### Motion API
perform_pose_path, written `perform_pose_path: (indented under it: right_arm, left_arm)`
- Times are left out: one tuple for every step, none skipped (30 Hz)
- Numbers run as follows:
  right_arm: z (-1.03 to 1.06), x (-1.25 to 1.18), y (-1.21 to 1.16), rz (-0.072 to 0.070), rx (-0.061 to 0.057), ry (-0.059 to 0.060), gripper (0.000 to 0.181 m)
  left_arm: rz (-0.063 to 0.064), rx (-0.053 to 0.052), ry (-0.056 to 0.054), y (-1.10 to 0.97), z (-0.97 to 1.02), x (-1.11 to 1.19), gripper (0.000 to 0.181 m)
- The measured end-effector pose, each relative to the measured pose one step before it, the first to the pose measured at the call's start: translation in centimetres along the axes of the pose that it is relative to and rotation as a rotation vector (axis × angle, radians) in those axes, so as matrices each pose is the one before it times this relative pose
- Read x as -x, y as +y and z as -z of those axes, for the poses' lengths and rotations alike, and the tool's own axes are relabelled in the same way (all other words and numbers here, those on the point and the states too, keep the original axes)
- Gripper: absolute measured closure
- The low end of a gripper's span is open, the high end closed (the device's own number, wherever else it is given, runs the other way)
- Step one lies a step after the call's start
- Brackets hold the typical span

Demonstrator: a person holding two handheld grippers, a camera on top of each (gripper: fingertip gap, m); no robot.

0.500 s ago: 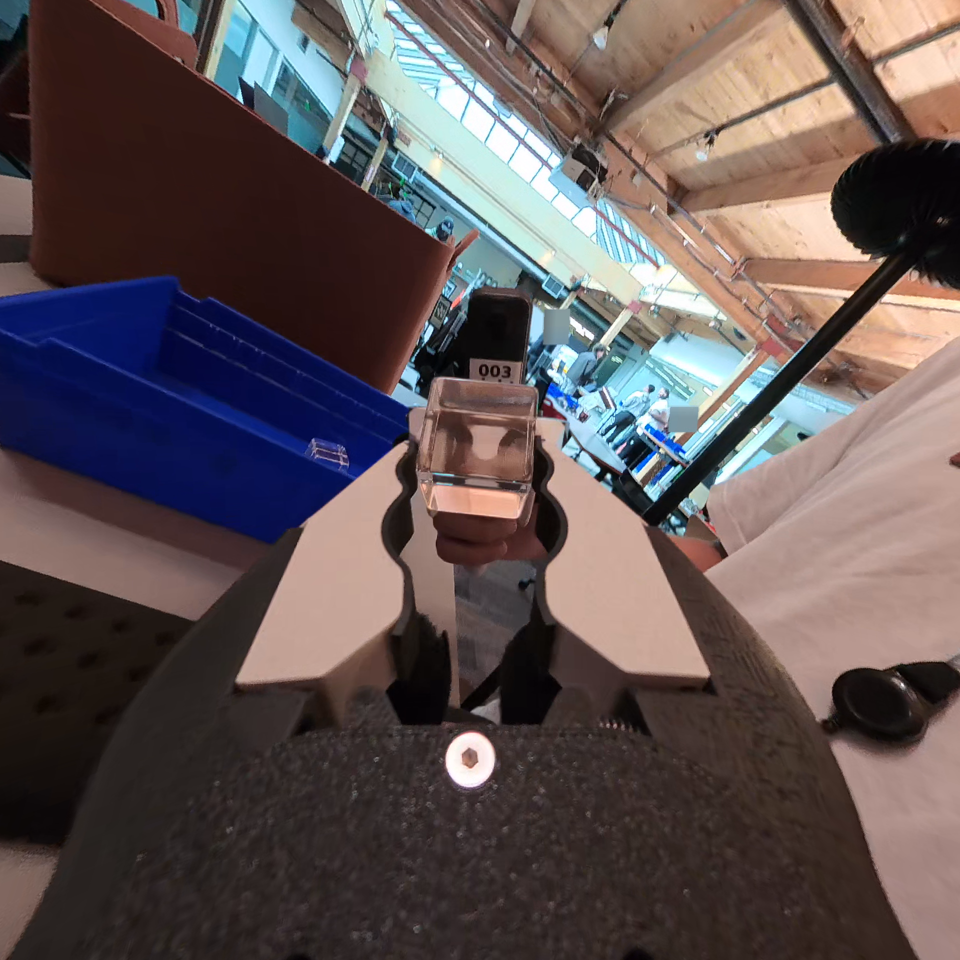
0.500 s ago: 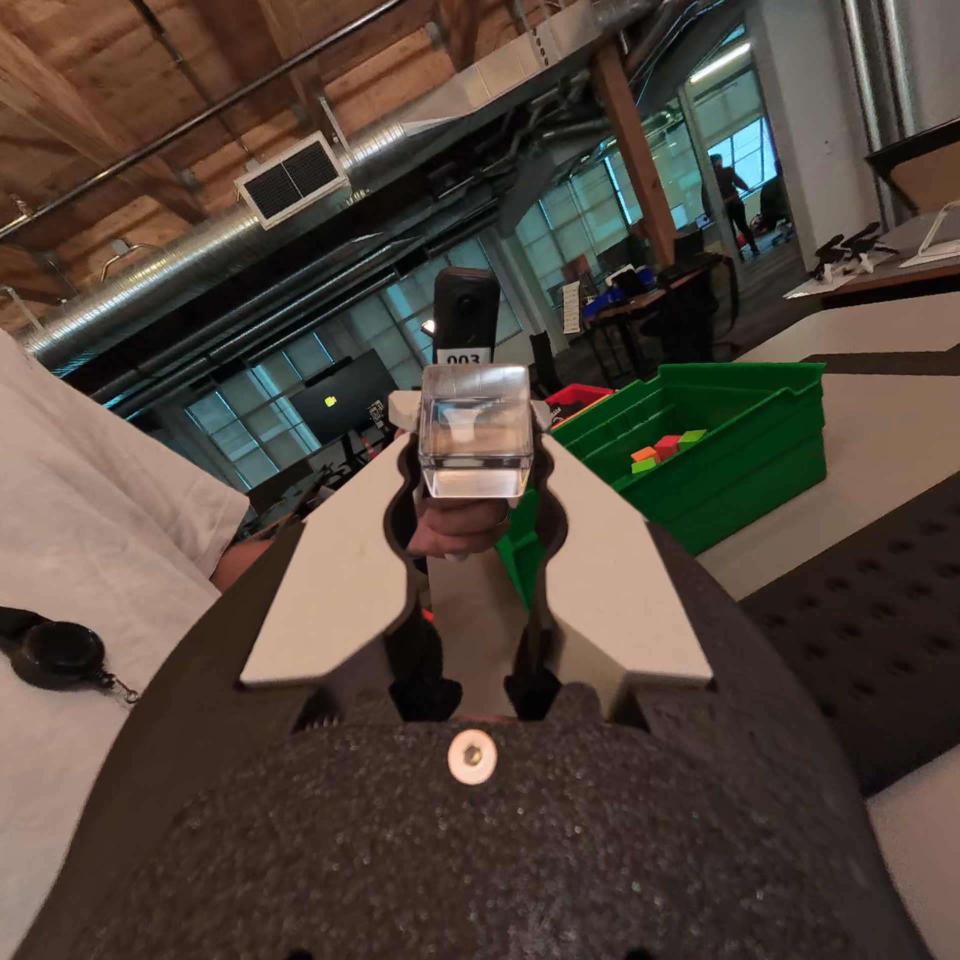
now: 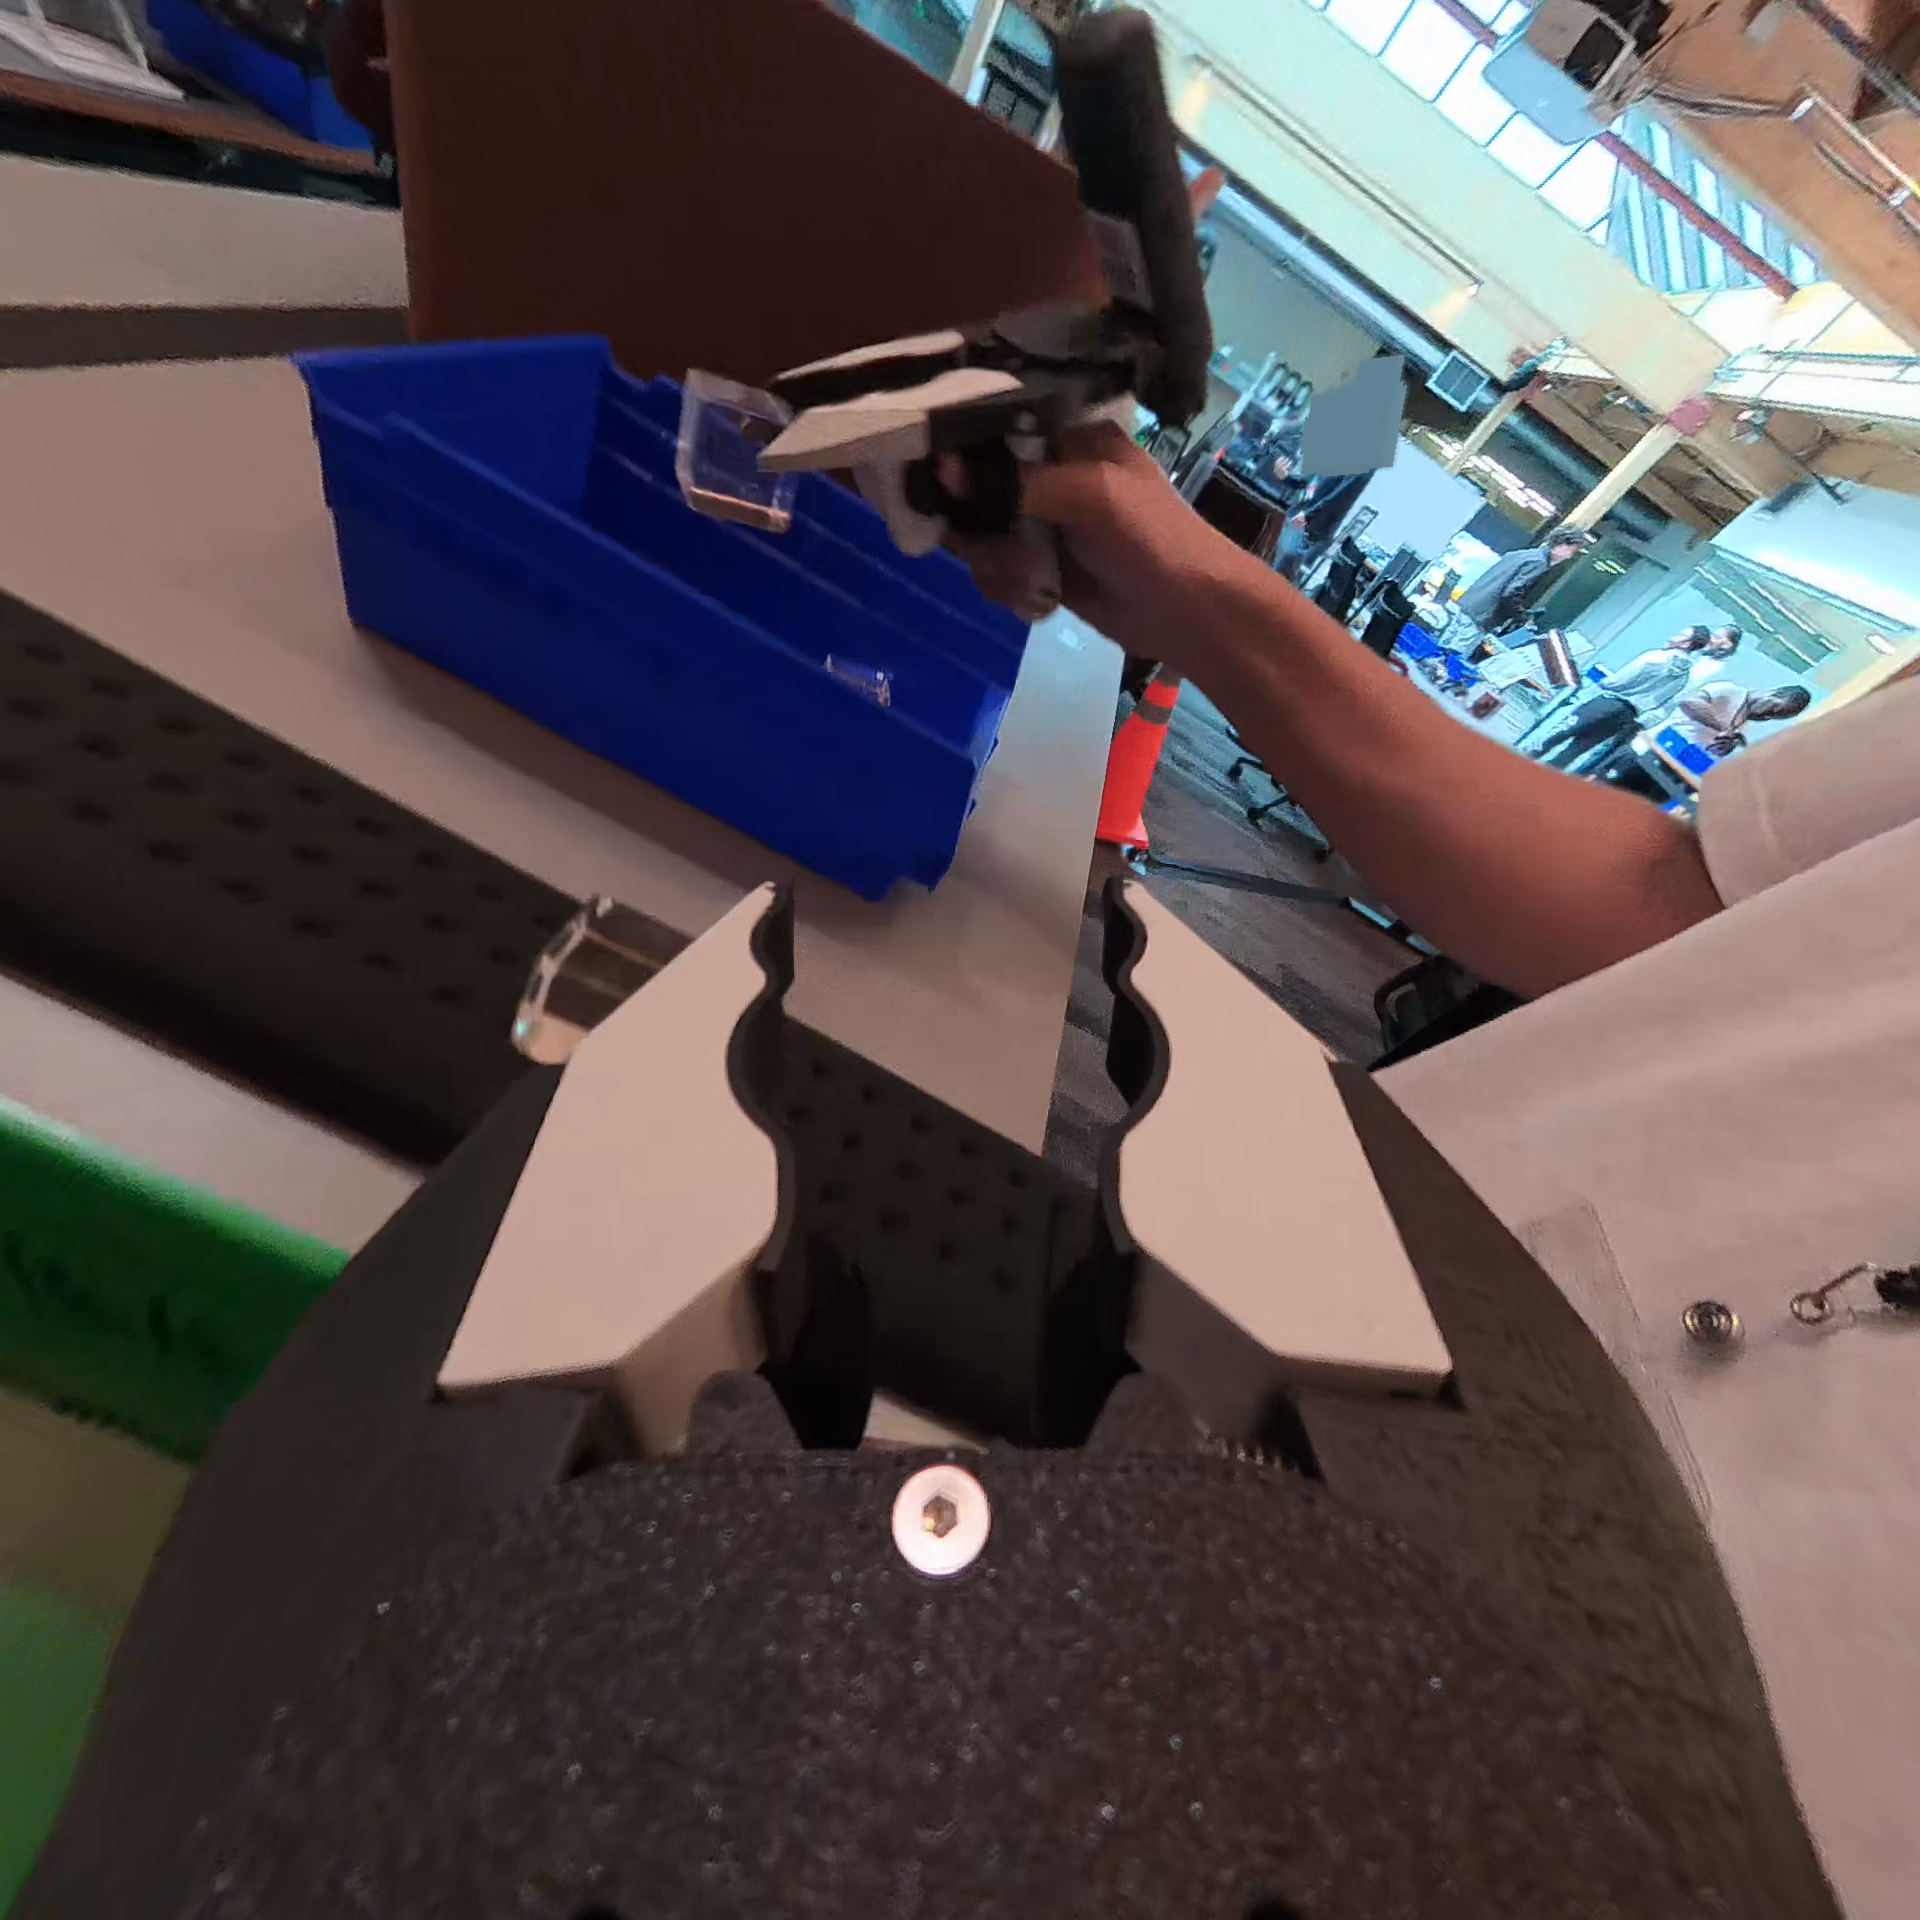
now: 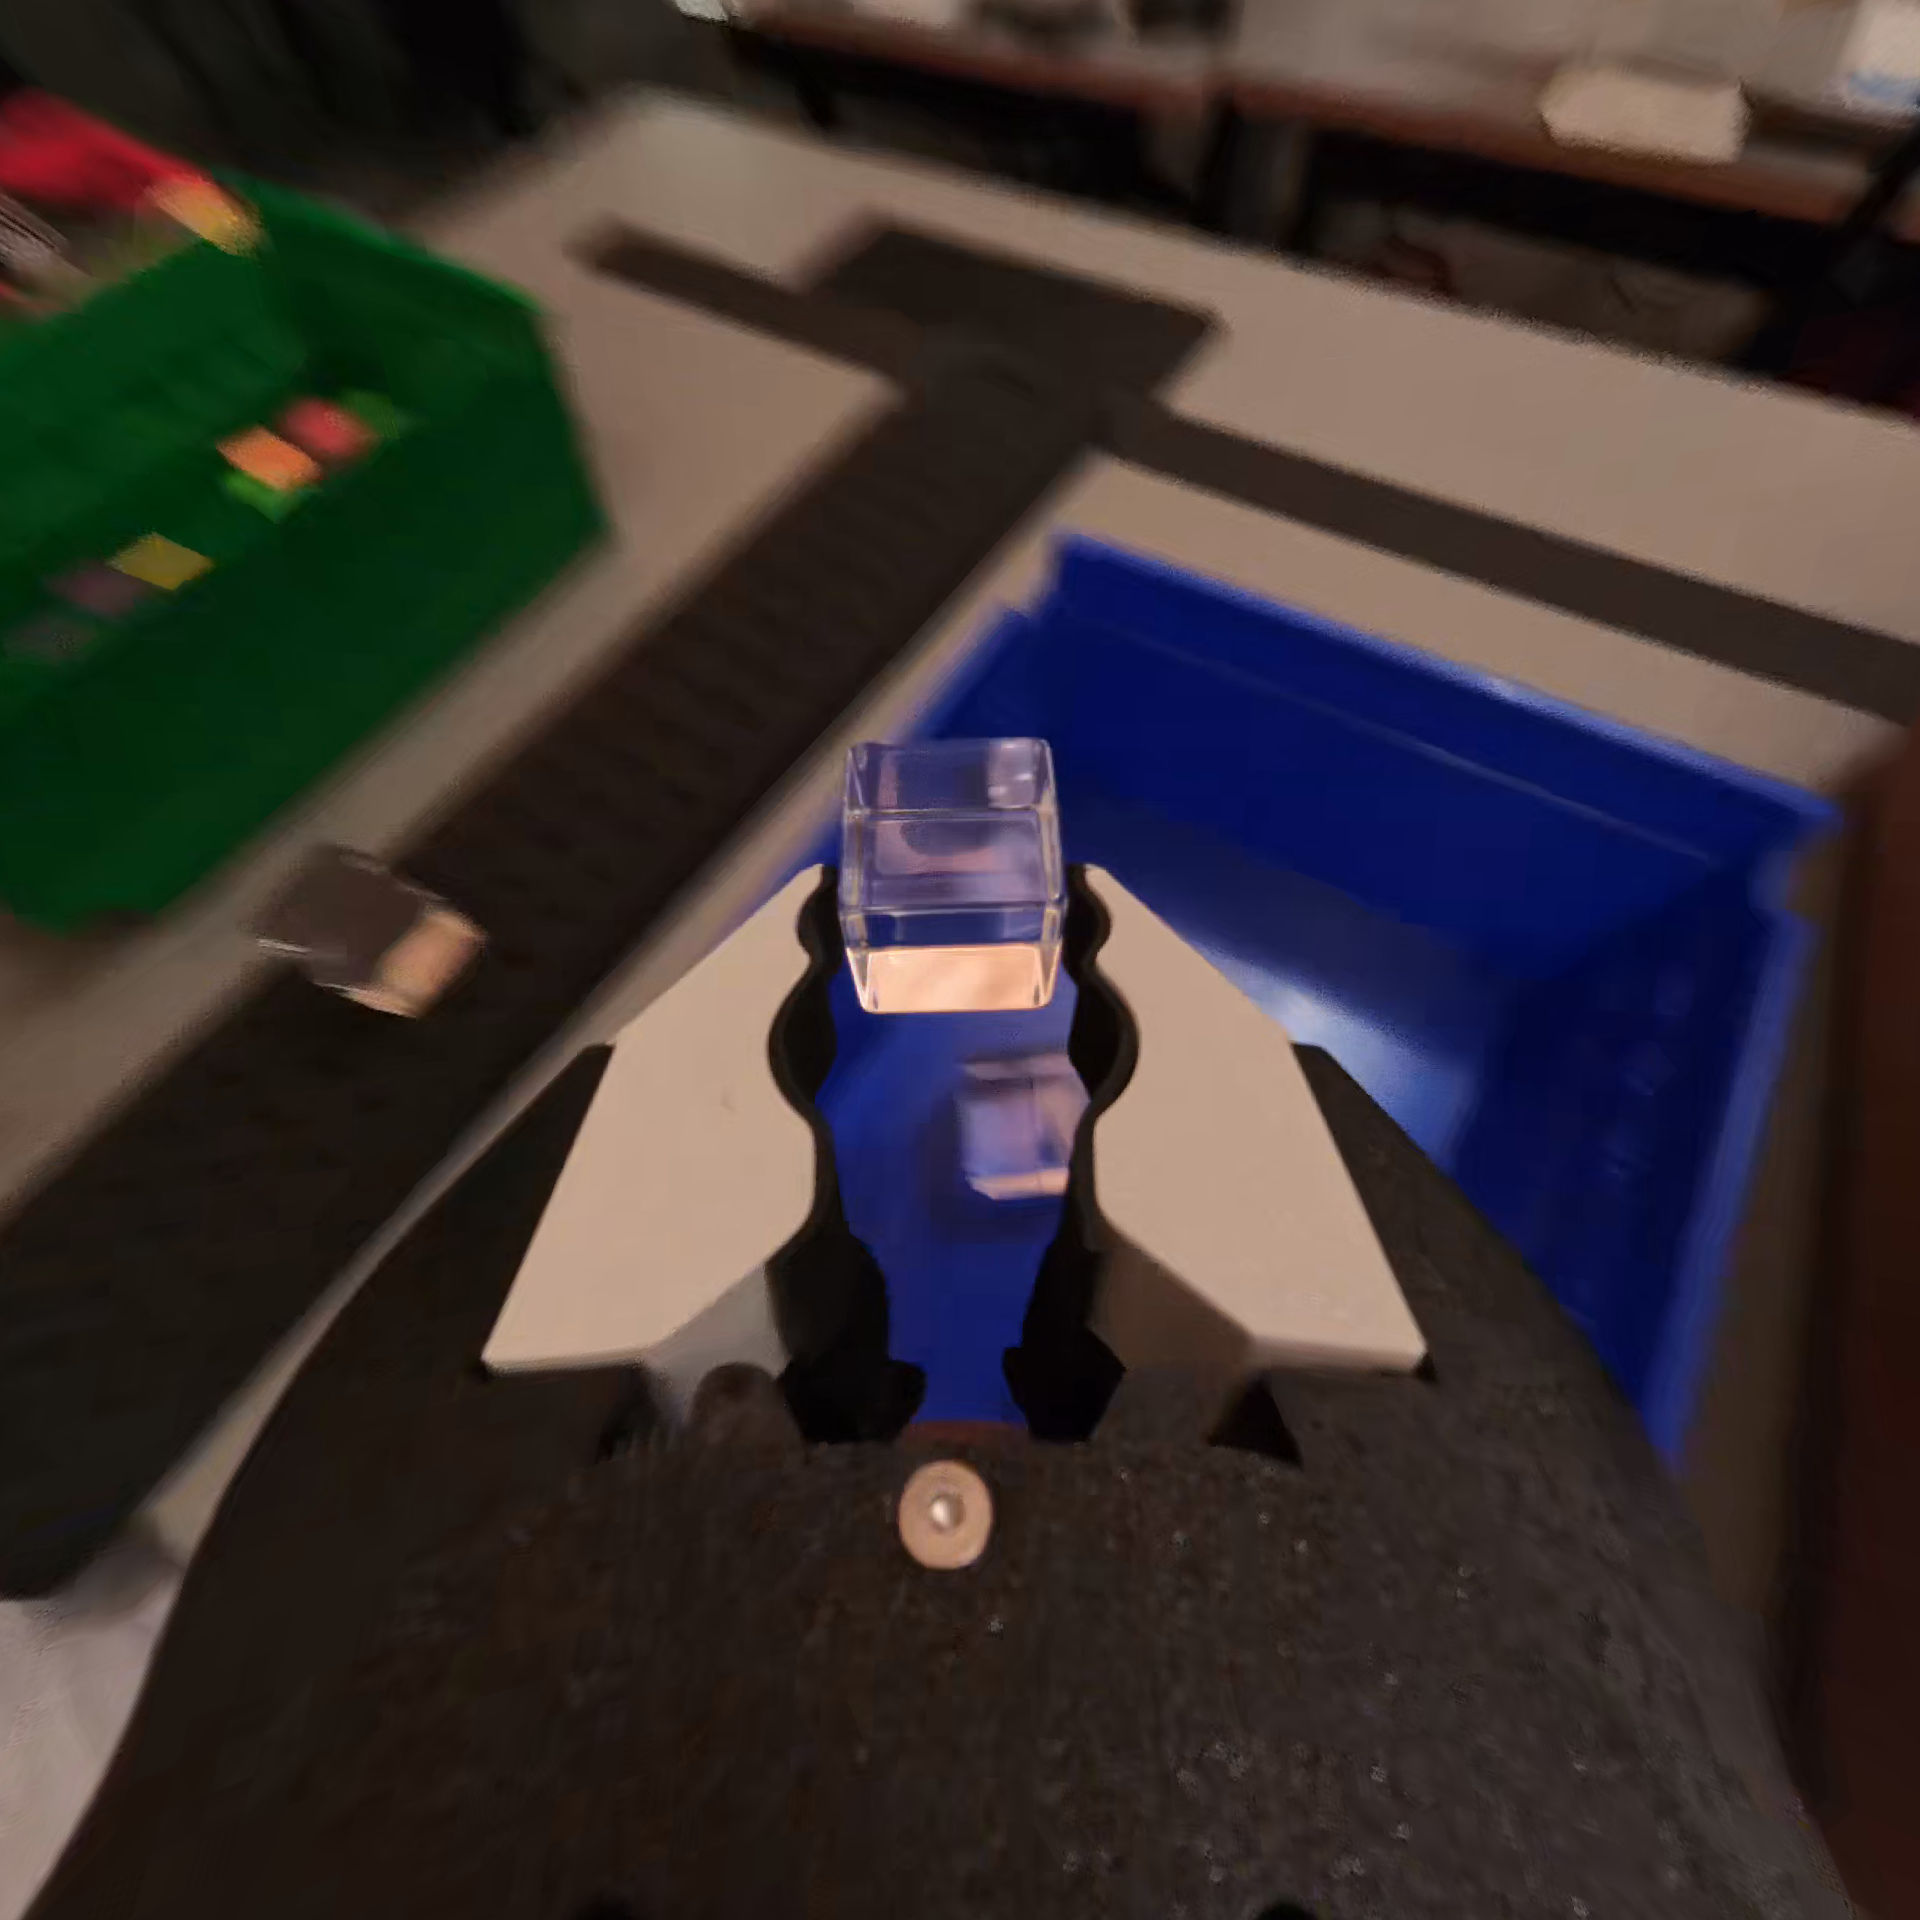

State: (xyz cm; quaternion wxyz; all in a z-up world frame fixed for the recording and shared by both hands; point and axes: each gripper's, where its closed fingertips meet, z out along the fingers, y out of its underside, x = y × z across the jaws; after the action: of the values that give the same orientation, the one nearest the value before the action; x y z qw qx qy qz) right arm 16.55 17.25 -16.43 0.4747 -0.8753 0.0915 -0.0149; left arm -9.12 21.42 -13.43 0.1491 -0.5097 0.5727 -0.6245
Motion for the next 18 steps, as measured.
perform_pose_path:
  right_arm:
    - [-0.982, -2.34, 1.576, 0.0018, 0.0899, 0.0722, 0.139]
    - [-1.195, -2.113, 1.611, -0.0054, 0.0926, 0.0702, 0.139]
    - [-1.243, -1.642, 1.491, -0.0104, 0.0931, 0.0527, 0.139]
    - [-1.119, -1.182, 1.122, -0.0174, 0.0784, 0.0346, 0.139]
    - [-0.917, -0.871, 0.808, -0.0179, 0.0571, 0.0241, 0.139]
    - [-0.715, -0.538, 0.607, -0.0079, 0.0514, 0.0117, 0.139]
    - [-0.596, -0.531, 0.348, -0.007, 0.0272, 0.0202, 0.139]
    - [-0.586, -0.443, 0.207, -0.009, 0.0069, 0.0176, 0.139]
    - [-0.236, -0.218, -0.275, -0.0344, -0.0331, -0.002, 0.139]
    - [-0.143, -0.009, 0.084, -0.0374, -0.0103, -0.0146, 0.139]
    - [0.01, -0.082, 0.154, -0.0207, -0.001, 0.0008, 0.139]
    - [0.004, 0.02, 0.278, -0.0025, 0.0055, 0.0066, 0.139]
    - [-0.09, 0.118, 0.487, 0.0051, 0.0198, 0.0051, 0.139]
    - [-0.277, 0.213, 0.694, 0.0073, 0.0339, -0.0004, 0.138]
    - [-0.156, 0.054, 0.149, 0.0001, -0.0042, 0.0069, 0.138]
    - [-0.027, 0.072, -0.124, -0.0089, -0.0241, -0.0021, 0.138]
    - [0.003, 0.031, -0.071, -0.0121, -0.0157, -0.0048, 0.138]
    - [0.014, 0.024, -0.031, -0.0113, -0.0109, -0.0033, 0.138]
  left_arm:
    - [0.0132, 0.0105, -0.0067, 0.696, 0.232, -0.148, 0.12]
    - [0.0098, 0.0115, -0.0061, 0.684, 0.152, -0.167, 0.12]
    - [0.0063, 0.0116, -0.0099, 0.632, 0.088, -0.114, 0.12]
    - [0.0049, 0.0157, -0.0127, 0.633, 0.023, -0.084, 0.12]
    - [0.0004, 0.022, -0.0104, 0.639, -0.029, -0.112, 0.12]
    - [-0.0053, 0.023, -0.0169, 0.581, -0.073, -0.035, 0.12]
    - [-0.0104, 0.022, -0.0287, 0.507, -0.103, 0.147, 0.12]
    - [-0.0125, 0.0261, -0.0348, 0.51, -0.165, 0.288, 0.12]
    - [-0.0145, 0.031, -0.0321, 0.505, -0.206, 0.296, 0.119]
    - [-0.0145, 0.0284, -0.0342, 0.396, -0.245, 0.371, 0.119]
    - [-0.0163, 0.032, -0.0346, 0.336, -0.259, 0.438, 0.119]
    - [-0.0233, 0.0353, -0.028, 0.226, -0.246, 0.382, 0.119]
    - [-0.0276, 0.0358, -0.028, 0.073, -0.233, 0.456, 0.118]
    - [-0.0289, 0.0394, -0.0333, -0.064, -0.255, 0.677, 0.12]
    - [-0.0342, 0.0434, -0.0255, -0.183, -0.304, 0.685, 0.12]
    - [-0.0375, 0.0439, -0.0181, -0.286, -0.403, 0.73, 0.12]
    - [-0.0327, 0.0377, 0.0194, -0.439, -0.529, 0.299, 0.125]
    - [-0.0086, 0.0305, 0.0142, -0.61, -0.671, 0.488, 0.123]
